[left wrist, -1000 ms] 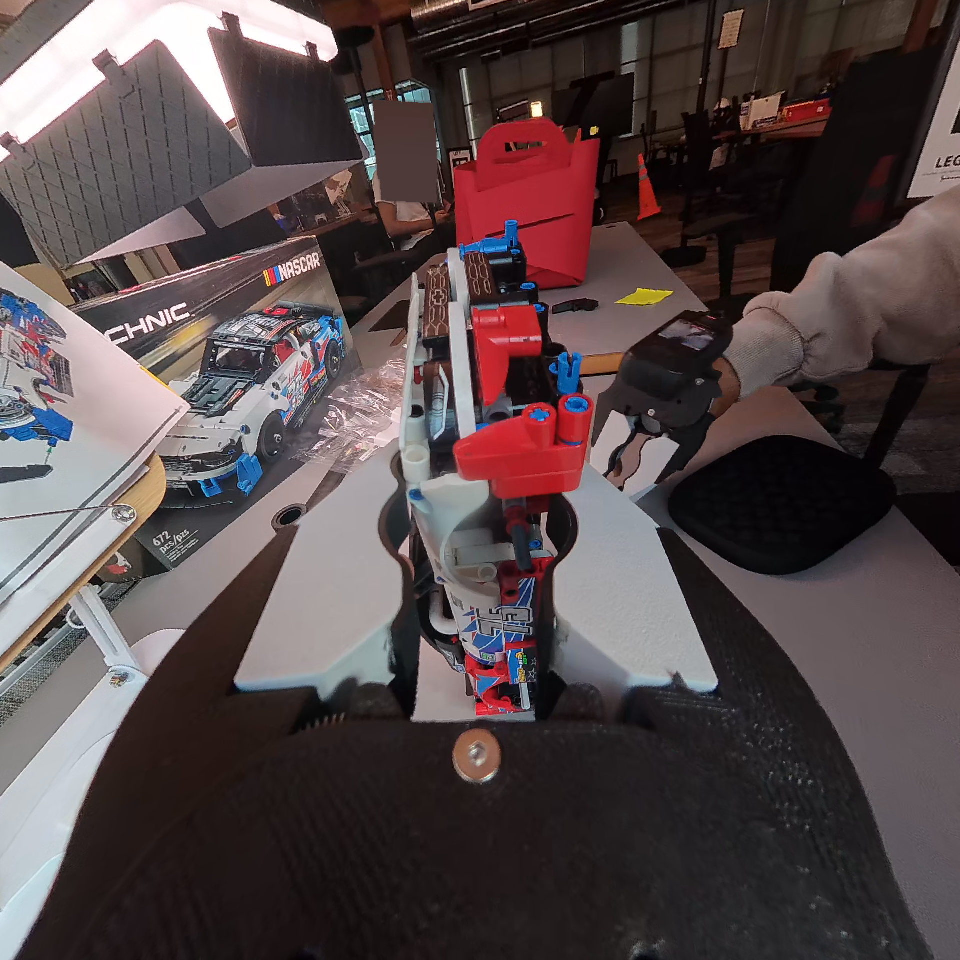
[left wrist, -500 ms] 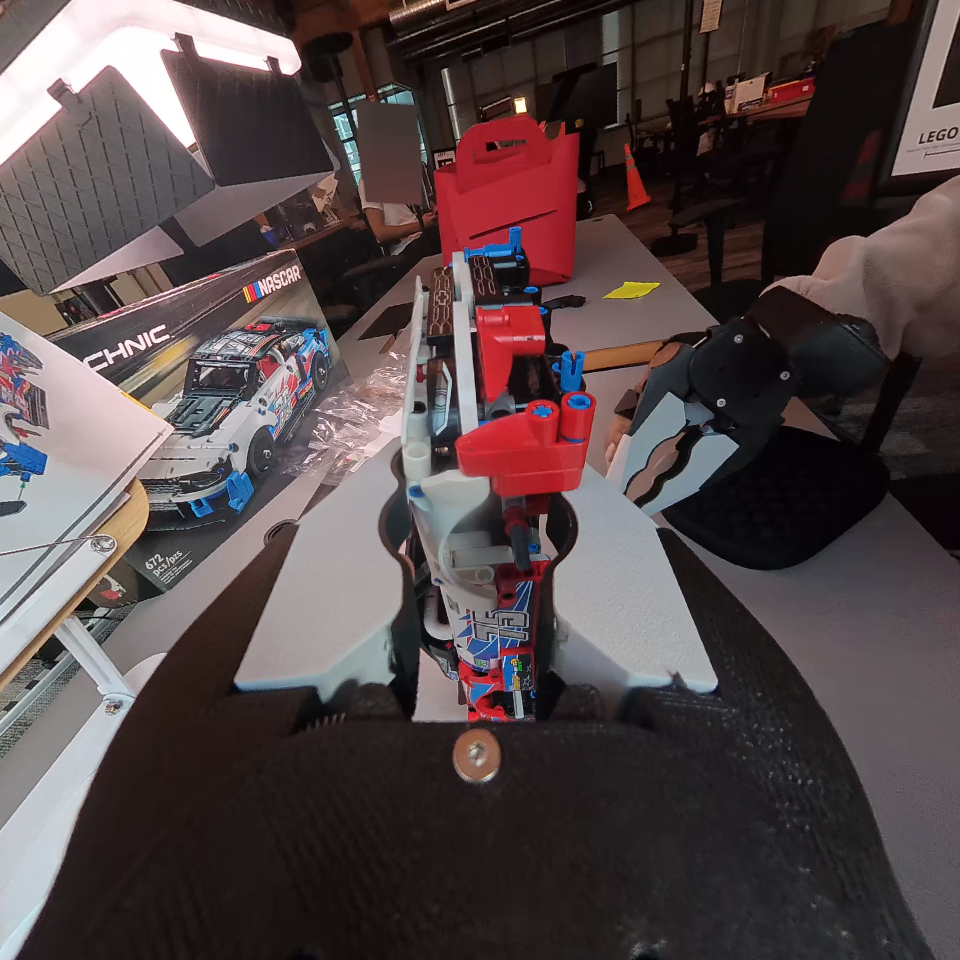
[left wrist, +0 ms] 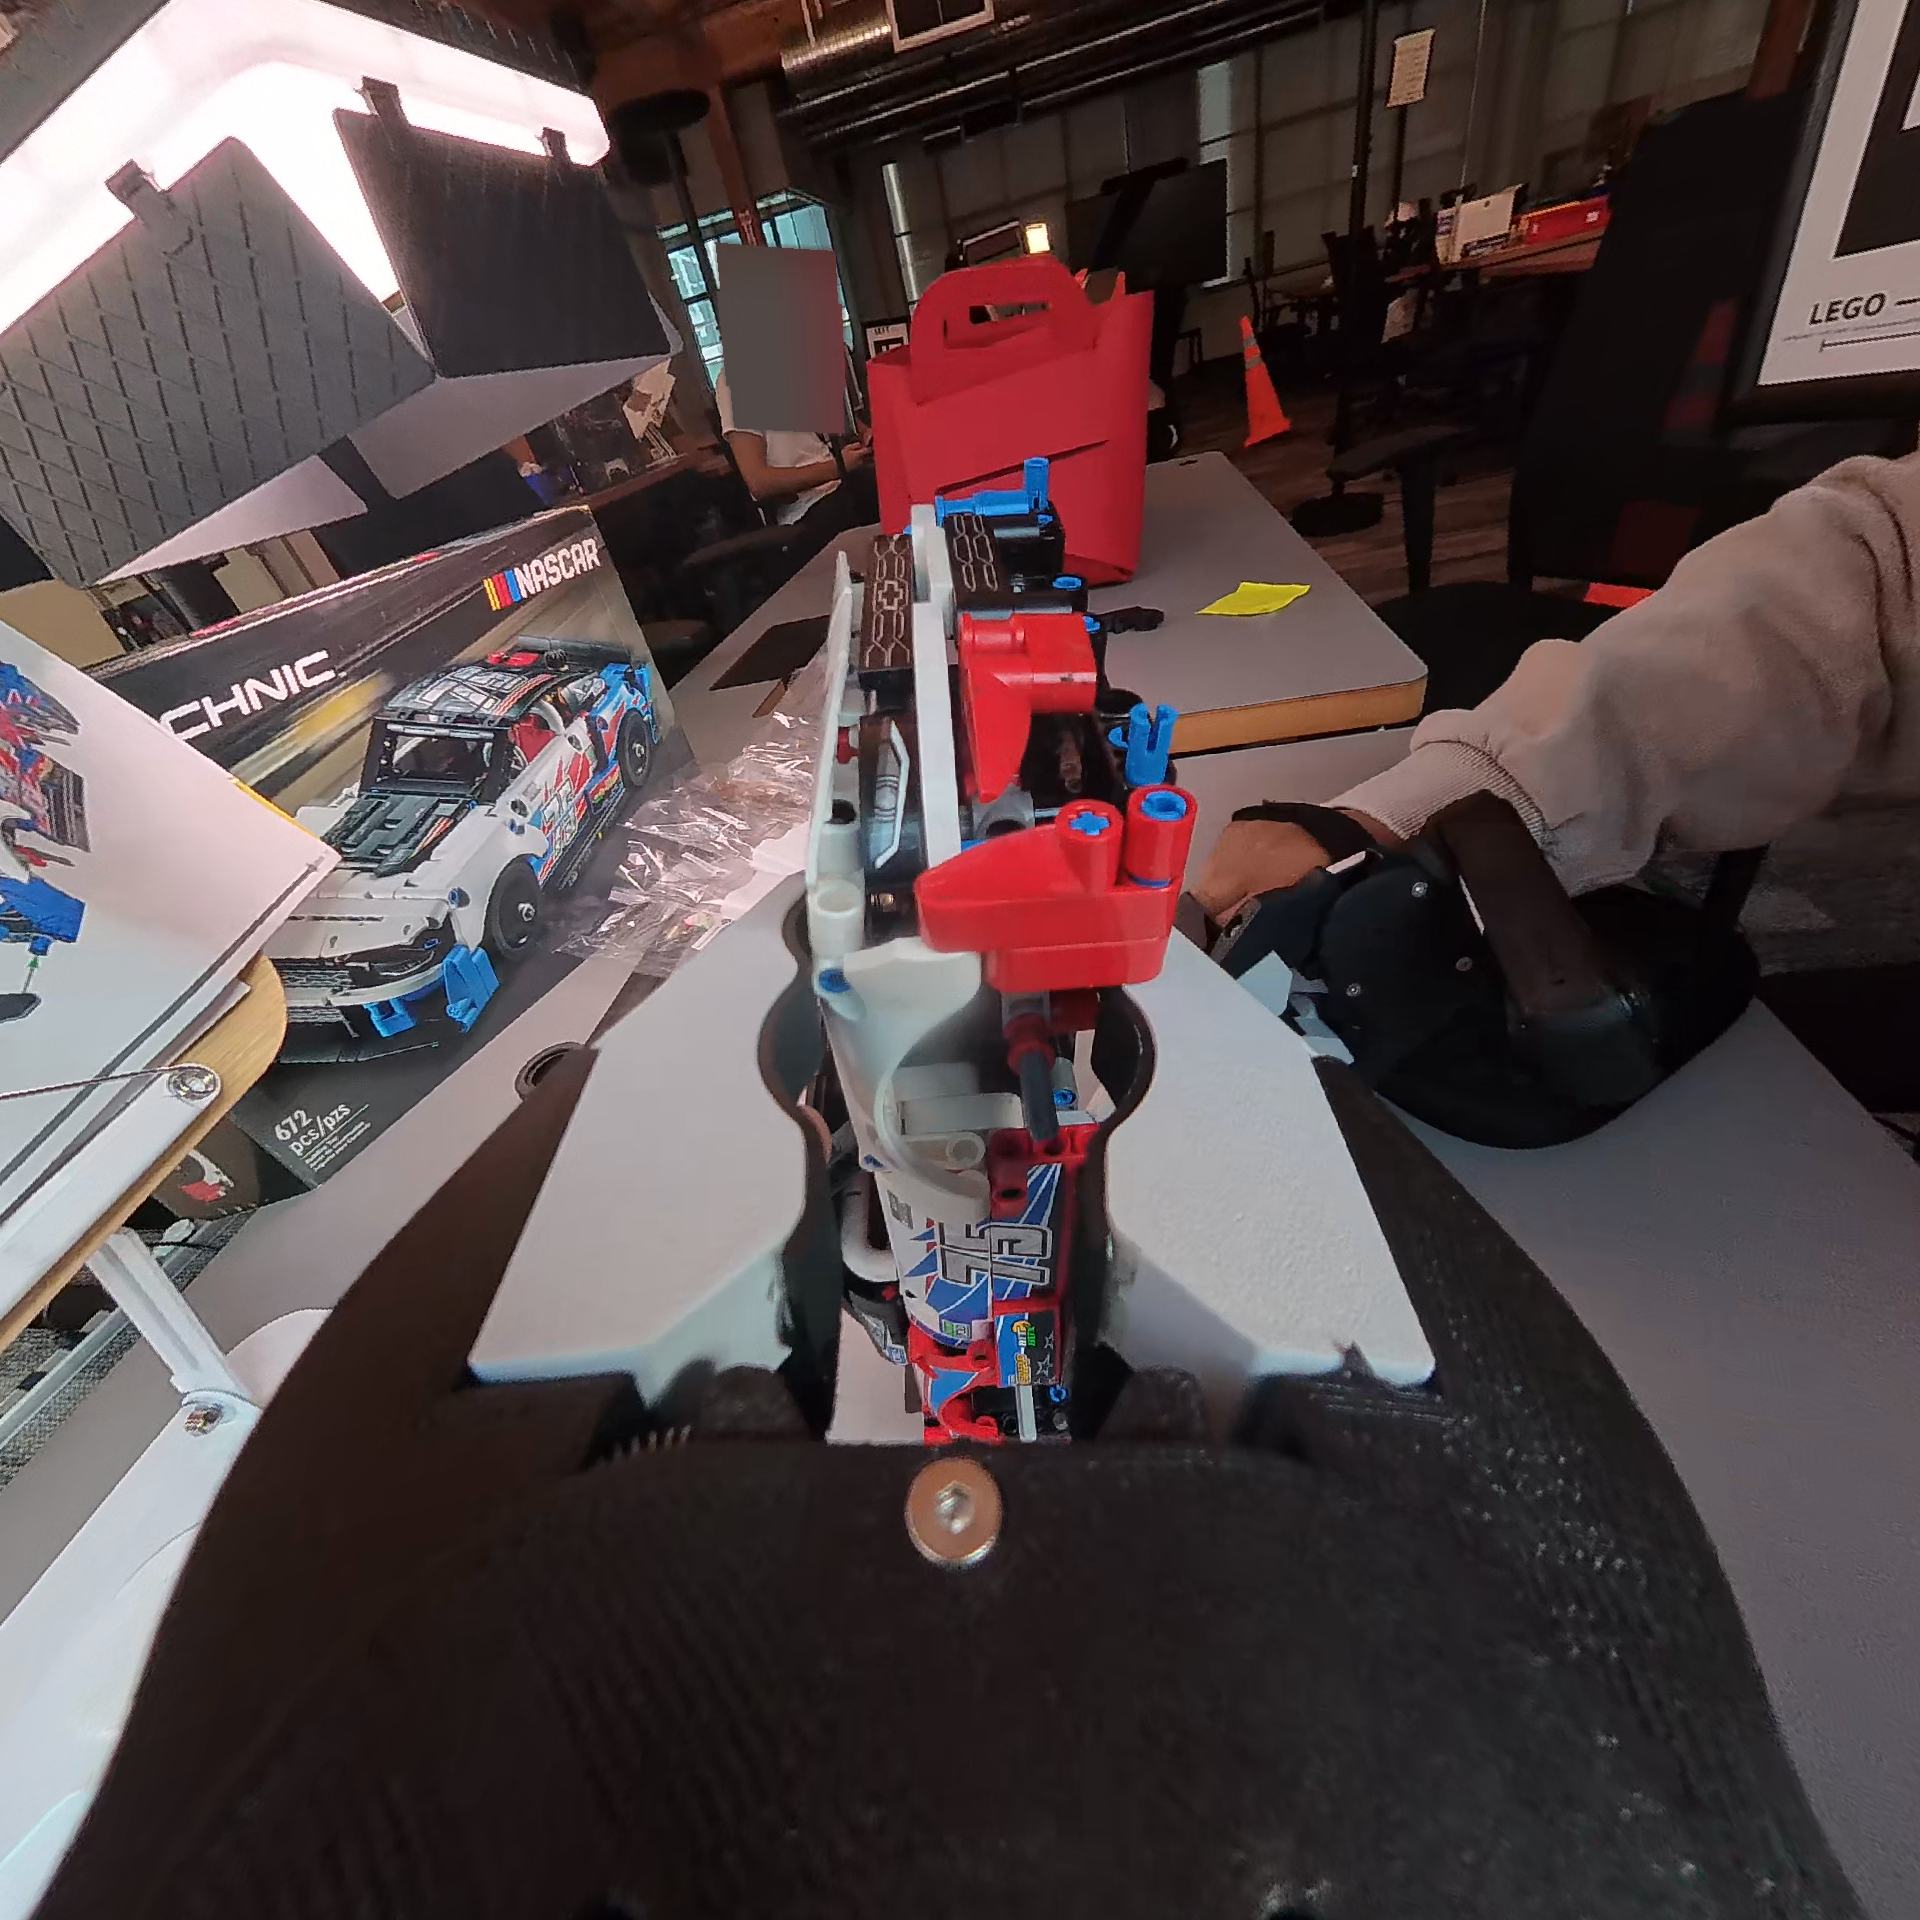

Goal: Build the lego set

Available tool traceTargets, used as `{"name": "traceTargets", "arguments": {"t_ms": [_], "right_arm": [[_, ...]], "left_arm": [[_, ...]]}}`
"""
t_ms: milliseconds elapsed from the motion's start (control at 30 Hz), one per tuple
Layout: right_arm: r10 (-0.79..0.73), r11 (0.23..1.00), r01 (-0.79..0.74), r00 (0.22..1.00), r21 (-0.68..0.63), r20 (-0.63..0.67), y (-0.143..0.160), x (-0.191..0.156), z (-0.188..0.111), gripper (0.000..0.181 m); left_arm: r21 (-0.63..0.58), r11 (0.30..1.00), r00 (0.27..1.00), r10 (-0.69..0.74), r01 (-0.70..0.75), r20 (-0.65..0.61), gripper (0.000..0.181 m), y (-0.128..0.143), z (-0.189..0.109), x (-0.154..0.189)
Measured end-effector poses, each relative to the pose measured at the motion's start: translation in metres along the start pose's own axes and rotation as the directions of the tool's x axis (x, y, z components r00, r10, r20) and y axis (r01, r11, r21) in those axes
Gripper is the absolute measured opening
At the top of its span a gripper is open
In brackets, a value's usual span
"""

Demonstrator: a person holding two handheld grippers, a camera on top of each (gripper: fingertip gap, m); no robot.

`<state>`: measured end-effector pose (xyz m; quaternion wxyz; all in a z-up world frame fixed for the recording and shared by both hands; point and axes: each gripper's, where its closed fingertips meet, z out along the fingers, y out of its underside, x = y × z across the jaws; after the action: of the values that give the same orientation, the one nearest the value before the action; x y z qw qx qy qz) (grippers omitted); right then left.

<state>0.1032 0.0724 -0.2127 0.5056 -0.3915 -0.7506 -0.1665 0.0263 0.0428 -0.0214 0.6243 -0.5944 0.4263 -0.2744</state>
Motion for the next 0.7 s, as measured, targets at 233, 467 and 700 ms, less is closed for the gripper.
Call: {"name": "traceTargets", "arguments": {"t_ms": [233,467,700], "right_arm": [[-0.124,0.988,0.126,0.992,0.086,-0.023,-0.019,0.004,0.022,0.013],[0.042,0.995,-0.056,0.987,0.084,0.154,-0.021,-0.013,0.027,0.012],[0.332,0.920,-0.385,0.869,0.078,0.366,-0.027,-0.014,0.011,0.019]], "left_arm": [[-0.005,0.999,0.998,-0.042,0.042,-0.043,0.050,-0.001,0.012,-0.004],[-0.025,0.994,0.990,-0.113,0.111,-0.085,0.050,0.002,0.022,-0.021],[-0.006,0.994,0.991,-0.111,0.111,-0.080,0.050,0.002,0.024,-0.018]]}}
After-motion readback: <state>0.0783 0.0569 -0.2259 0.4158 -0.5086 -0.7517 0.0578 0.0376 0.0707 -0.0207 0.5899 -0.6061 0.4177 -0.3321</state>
